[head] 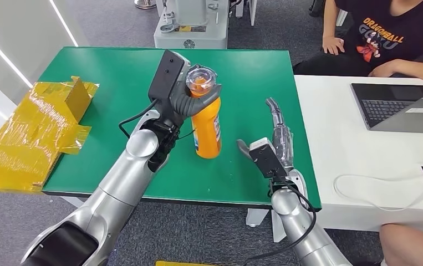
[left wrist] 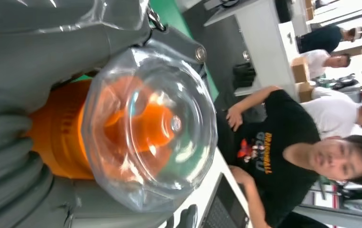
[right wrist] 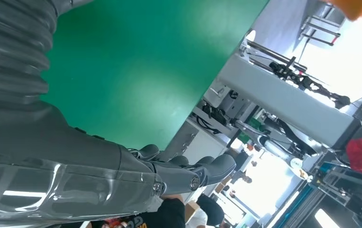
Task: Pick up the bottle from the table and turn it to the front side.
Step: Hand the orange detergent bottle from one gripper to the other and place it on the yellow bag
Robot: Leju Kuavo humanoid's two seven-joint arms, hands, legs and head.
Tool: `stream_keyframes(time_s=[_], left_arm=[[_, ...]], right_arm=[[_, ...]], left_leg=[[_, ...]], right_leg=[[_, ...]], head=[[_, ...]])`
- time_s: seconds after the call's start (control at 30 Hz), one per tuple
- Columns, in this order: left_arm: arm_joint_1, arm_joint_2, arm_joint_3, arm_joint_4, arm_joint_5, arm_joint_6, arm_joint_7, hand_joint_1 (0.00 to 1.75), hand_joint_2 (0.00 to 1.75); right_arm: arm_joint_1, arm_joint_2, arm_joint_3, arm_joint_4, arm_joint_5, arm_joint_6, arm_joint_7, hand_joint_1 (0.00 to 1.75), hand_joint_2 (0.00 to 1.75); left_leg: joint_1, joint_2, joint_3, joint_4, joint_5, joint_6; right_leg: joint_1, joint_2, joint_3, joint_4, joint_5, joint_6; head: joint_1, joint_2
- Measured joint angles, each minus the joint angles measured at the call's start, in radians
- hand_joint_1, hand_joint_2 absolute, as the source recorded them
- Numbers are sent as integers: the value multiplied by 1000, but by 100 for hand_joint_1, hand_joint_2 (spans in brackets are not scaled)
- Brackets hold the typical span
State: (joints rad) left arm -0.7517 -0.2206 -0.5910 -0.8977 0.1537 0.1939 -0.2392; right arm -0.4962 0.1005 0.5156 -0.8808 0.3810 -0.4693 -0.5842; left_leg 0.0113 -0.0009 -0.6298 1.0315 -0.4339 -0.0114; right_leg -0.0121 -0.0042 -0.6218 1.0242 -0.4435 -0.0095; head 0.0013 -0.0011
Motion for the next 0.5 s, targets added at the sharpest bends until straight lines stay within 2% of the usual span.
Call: stream_keyframes(time_s=[0.1, 0.23, 0.5], left_arm=[[2, 26, 14, -7, -21, 28, -17, 175, 175], [12, 88, 49, -52, -68, 66, -25, 175, 175], [25, 181, 90, -113, -104, 88, -35, 175, 175]], right_arm=[[31, -5, -9, -54, -22, -3, -5, 0, 175], [96, -12, -13, -159, -67, -25, -13, 0, 175], [196, -17, -10, -311, -84, -63, -33, 0, 175]], left_leg=[[0, 1, 0, 0, 0, 0], [0, 2, 0, -1, 0, 0], [0, 1, 0, -1, 0, 0]], right_leg=[[0, 1, 0, 0, 0, 0], [0, 2, -1, 0, 0, 0], [0, 2, -1, 0, 0, 0]], head=[[0, 0], [0, 0], [0, 0]])
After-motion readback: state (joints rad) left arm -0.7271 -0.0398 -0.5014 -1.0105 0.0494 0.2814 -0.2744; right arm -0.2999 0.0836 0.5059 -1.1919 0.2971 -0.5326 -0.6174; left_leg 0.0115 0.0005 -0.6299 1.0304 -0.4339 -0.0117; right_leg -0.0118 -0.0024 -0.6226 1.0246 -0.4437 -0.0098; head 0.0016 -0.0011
